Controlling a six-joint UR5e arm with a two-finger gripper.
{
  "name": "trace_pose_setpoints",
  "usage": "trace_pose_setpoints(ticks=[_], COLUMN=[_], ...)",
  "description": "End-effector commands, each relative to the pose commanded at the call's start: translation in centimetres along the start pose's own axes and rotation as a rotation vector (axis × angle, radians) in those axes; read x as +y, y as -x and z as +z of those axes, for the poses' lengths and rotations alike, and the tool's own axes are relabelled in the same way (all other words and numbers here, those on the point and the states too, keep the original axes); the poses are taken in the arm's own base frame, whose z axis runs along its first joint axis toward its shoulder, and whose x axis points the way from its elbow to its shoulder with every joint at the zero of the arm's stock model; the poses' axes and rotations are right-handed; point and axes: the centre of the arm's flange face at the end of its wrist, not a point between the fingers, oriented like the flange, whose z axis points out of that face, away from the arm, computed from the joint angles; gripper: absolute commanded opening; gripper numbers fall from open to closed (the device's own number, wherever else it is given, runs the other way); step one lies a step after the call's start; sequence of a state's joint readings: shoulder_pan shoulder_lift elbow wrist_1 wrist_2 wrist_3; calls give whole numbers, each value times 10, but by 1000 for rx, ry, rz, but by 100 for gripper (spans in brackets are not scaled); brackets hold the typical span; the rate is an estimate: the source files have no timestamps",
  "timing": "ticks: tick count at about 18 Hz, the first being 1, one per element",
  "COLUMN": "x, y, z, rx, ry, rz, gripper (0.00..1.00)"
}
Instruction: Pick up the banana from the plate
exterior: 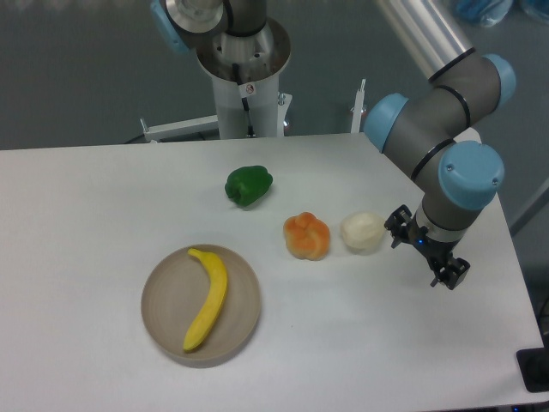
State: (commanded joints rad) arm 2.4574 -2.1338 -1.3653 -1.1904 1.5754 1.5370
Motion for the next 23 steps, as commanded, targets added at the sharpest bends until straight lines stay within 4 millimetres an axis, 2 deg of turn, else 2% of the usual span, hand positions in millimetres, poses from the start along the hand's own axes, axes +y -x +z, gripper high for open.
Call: trace_pose_setpoints(ticks=[5, 9, 12, 17, 23], x=[-1, -14, -32, -88, -133], y=[-1, -6, -13, -29, -45], z=[0, 2, 0, 3, 4], rx=[2, 9, 9, 8, 5], ry=[0, 5, 0, -5, -13], rz=[-3, -46, -47, -67, -95], gripper=[100, 100, 100, 100, 100])
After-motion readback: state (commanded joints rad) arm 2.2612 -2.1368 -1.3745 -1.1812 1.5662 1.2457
